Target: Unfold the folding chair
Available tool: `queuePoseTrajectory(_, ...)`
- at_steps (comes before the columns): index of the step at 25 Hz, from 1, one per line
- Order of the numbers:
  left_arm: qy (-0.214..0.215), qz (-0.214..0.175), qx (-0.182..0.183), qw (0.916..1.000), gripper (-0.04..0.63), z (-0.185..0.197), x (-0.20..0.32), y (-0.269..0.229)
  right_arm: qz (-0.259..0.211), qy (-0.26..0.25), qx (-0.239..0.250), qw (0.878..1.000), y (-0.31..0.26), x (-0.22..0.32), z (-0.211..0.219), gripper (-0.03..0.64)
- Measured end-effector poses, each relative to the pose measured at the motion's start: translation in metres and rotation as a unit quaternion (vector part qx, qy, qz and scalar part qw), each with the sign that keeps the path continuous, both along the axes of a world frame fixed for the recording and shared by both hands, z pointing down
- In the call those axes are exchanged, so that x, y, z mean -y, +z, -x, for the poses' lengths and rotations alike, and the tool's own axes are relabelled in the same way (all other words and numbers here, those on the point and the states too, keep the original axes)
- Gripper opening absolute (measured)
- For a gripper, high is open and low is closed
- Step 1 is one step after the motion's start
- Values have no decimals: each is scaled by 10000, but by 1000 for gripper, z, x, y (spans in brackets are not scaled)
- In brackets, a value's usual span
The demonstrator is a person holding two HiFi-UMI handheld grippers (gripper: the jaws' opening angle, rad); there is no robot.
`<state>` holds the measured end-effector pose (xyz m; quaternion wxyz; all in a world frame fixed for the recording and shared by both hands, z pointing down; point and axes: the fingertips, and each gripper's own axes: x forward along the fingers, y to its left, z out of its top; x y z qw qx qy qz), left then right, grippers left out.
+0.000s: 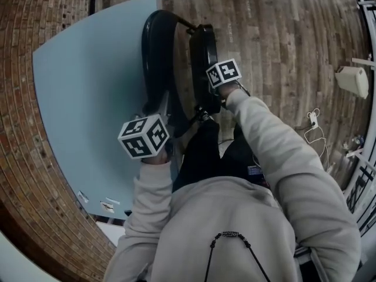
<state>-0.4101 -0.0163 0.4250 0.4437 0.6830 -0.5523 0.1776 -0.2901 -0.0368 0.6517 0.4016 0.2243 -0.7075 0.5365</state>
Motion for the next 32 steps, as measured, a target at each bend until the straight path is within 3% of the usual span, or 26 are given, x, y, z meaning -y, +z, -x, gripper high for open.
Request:
queuePoseTrajectory(9,-157,65,-154,9997,74,-56,-7,20,380,165,1042,9937,32,10,-147,147)
queuePoseTrajectory(16,-8,65,-190,9998,72,-134,-12,36,769,453,2044,9748,72,-2,-261,147)
queuePoseTrajectory(22,125,38,-203,9997,74,-193,-6,55,1022,379,2722,9560,116,-3,-340,148)
queuePoseTrajectory(26,156,-4,-349,9993,74,-205,-6,79,1161,444,3021,9451,153,-9,-386,151)
queuePoseTrajectory(30,132,-72,-288,9995,72,-190,-6,100,1311,477,3534,9250,176,-8,-401,150)
queuePoseTrajectory(32,53,-98,-319,9994,72,-179,-7,113,1274,400,3615,9228,190,-4,-411,152)
